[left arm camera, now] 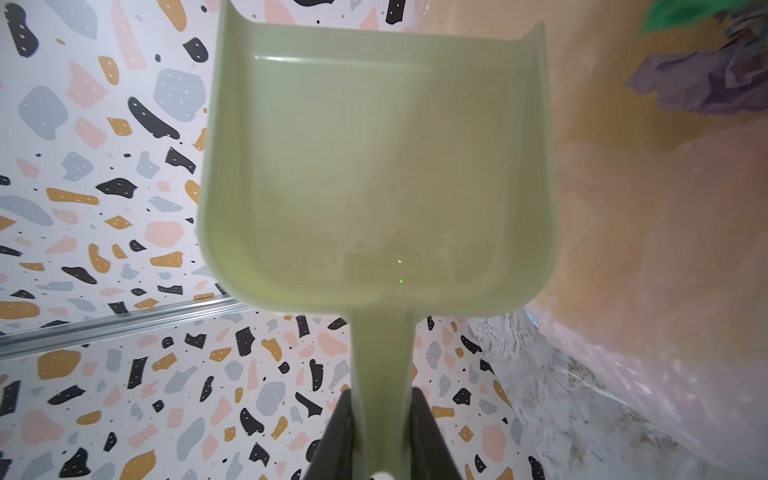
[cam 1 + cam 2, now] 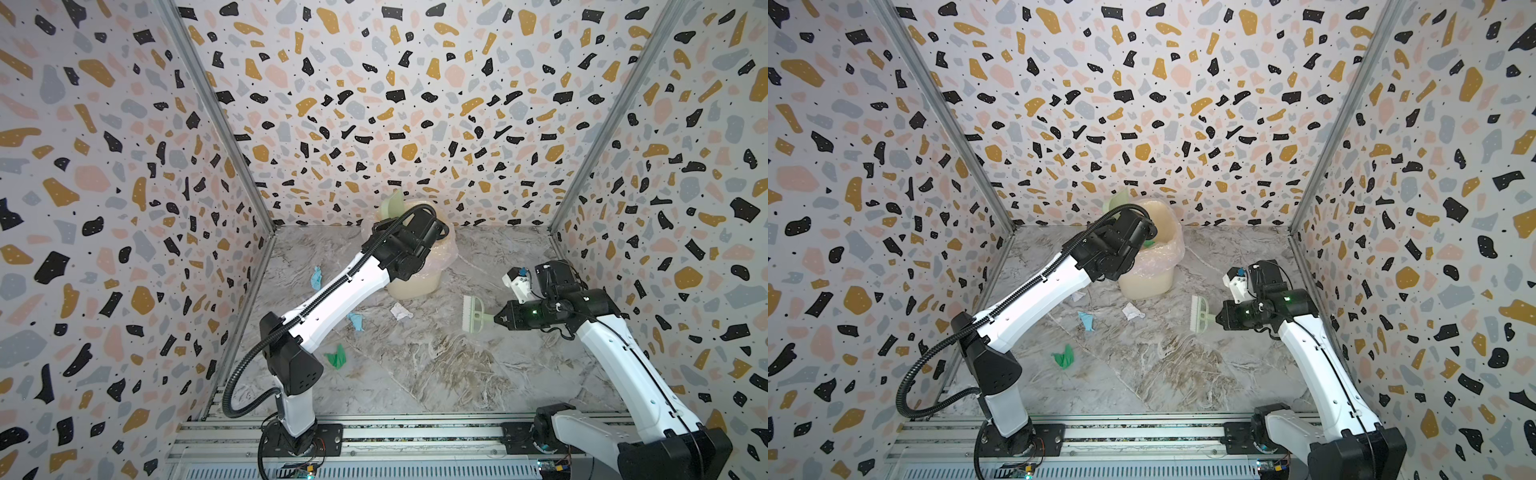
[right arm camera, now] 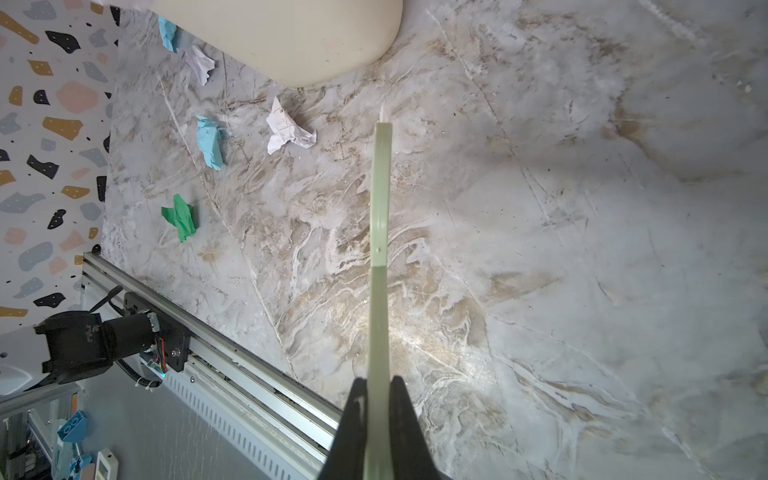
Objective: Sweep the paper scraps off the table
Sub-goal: 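Tip the dustpan over the bin opening with the left gripper, then lower the empty dustpan near the bin while the right gripper brings the brush beside it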
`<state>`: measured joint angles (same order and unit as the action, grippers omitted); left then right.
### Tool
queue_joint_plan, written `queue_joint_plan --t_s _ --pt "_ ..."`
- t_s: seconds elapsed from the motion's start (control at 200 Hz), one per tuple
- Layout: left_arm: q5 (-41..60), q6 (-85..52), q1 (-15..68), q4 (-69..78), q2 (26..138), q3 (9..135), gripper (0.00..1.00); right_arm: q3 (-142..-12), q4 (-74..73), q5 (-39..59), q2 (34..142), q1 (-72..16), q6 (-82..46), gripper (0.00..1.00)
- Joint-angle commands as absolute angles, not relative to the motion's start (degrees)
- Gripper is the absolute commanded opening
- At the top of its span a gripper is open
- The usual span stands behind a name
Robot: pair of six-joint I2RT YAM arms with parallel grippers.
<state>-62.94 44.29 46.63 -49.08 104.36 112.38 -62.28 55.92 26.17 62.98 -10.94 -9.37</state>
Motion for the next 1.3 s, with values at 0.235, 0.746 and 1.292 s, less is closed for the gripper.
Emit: queue_joint_plan --t_s 0.235,0.746,1.292 --pt "-66.3 51.2 47.5 -43.9 102.1 110.1 0.0 -61.3 56.3 28.5 61.9 -10.1 -7.9 0.0" --pt "-56.6 31.5 49.6 -53.7 95.8 112.2 0.0 -57.3 51.3 33.4 59.0 -14.7 -14.3 0.0" --pt "-33.3 -4.4 51.3 -45.9 62.0 75.6 0.0 -43.0 7.1 29.7 63.9 -40.2 -48.8 0.0"
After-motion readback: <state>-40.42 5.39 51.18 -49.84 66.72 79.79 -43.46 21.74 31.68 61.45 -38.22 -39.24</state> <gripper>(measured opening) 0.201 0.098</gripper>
